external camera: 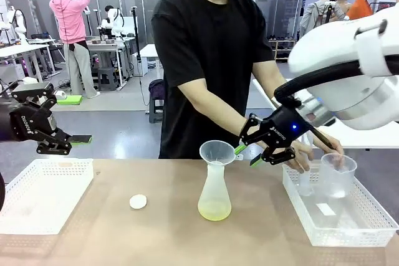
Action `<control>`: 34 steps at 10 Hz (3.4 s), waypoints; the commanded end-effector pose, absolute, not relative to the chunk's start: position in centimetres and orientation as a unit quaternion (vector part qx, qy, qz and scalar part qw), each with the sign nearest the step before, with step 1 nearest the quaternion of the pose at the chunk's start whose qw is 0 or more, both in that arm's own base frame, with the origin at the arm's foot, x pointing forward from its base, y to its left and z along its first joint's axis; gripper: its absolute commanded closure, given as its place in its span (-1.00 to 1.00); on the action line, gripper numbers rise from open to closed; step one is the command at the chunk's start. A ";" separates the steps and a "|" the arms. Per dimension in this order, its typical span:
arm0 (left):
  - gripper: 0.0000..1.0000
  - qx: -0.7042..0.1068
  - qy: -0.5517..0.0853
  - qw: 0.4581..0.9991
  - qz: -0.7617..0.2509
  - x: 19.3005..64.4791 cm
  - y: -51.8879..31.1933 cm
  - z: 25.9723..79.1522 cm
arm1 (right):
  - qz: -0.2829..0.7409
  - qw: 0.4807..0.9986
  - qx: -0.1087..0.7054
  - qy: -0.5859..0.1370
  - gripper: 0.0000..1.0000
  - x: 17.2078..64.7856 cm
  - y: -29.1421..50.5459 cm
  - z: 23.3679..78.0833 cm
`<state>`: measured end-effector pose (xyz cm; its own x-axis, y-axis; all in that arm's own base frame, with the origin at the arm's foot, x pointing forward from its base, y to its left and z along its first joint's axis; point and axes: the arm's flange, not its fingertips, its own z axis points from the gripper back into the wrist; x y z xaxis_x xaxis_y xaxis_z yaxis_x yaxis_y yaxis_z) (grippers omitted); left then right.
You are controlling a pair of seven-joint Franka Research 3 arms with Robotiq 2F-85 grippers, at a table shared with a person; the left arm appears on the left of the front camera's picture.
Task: Prepare the solutions needed for the experiment.
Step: Once the solution is in the Big flask , pick up the Plastic Funnel and place it back into the right Organizing basket.
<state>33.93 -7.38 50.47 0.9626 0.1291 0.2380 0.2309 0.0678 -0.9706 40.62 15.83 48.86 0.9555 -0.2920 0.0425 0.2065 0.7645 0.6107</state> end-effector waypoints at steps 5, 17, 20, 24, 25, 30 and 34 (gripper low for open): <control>-1.00 -0.691 -0.132 0.709 -0.033 33.9 -7.7 50.8 | -0.163 0.945 0.271 -0.090 0.00 43.5 18.3 49.6; -1.00 -0.691 -0.132 0.709 -0.033 33.9 -7.7 50.8 | -0.151 0.957 0.199 -0.148 0.00 43.2 19.7 50.3; -1.00 -0.691 -0.132 0.709 -0.033 33.9 -7.7 50.8 | -0.135 0.965 0.168 -0.153 0.00 43.7 22.1 50.1; -1.00 -0.691 -0.132 0.709 -0.033 33.9 -7.7 50.8 | -0.176 0.966 0.106 -0.154 0.00 43.2 24.4 49.5; -1.00 -0.691 -0.132 0.709 -0.033 33.9 -7.7 50.8 | -0.179 0.965 0.096 -0.166 0.00 43.4 24.7 49.3; -1.00 -0.691 -0.132 0.709 -0.033 33.9 -7.7 50.8 | -0.217 0.956 0.107 -0.168 0.00 43.8 27.7 48.1; -1.00 -0.691 -0.132 0.709 -0.033 33.9 -7.7 50.8 | -0.264 0.946 0.059 -0.179 0.00 42.0 28.8 49.0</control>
